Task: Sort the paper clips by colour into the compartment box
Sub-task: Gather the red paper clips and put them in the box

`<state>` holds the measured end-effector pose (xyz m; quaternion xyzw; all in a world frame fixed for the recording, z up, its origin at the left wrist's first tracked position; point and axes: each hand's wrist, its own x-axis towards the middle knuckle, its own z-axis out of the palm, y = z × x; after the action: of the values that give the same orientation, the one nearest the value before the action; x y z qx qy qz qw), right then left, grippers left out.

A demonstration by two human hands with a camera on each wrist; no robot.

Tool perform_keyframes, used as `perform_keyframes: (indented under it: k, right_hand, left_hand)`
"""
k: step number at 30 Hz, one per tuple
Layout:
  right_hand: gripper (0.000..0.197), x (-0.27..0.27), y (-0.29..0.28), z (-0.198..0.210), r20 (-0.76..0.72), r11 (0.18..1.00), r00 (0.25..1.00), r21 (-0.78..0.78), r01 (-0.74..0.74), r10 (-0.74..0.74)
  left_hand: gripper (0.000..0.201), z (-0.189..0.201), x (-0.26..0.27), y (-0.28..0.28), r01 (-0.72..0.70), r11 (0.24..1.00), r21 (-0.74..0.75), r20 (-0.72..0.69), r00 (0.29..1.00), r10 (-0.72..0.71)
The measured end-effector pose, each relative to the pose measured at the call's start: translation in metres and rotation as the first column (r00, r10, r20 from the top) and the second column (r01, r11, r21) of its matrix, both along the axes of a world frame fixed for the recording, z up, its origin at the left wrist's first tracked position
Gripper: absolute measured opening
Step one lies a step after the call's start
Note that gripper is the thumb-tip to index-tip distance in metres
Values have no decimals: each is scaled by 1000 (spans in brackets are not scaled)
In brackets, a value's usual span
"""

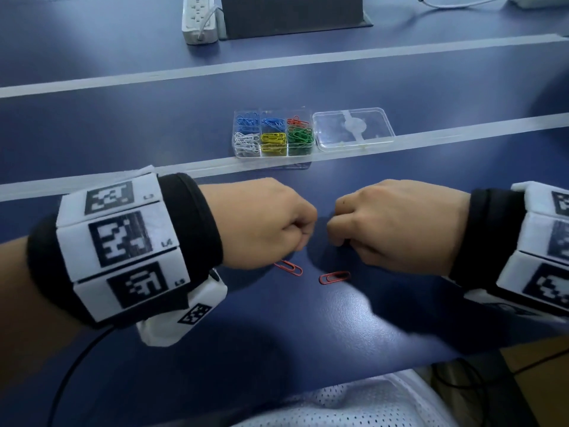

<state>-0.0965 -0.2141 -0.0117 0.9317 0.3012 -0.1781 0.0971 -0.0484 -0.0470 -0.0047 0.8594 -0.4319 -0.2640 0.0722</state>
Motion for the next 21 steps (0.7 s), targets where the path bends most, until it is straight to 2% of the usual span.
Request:
perform_keyframes:
  k: [3,6,9,12,15,18,21]
  right_hand:
    - [30,0,1,1,-36,994,997,74,75,-73]
    - [30,-7,5,6,-118,981,988,155,115,-97]
    - [28,-15,11,3,-161,987,984,125,98,-77]
    - [35,-19,12,-4,-106,988,994,150,23,-7]
    - [17,-21,10,-10,-85,989,994,132,-61,73]
    - [23,-23,13,-7,-81,983,990,148,-105,117]
    - [24,-24,16,-5,-128,987,981,94,-131,143]
  left_hand:
    - [6,-5,-4,-1,45,999,17,37,998,-45]
    - [27,-9,-3,-2,109,990,89,67,991,-115]
    - [24,-9,-1,-5,118,988,98,67,990,-125]
    - [14,-8,1,-7,126,988,89,74,988,-132]
    - [11,-5,2,-9,138,985,108,88,985,-148]
    - [12,-5,3,-9,127,986,103,105,985,-138]
    - [20,-5,6,-6,71,995,67,80,994,-76]
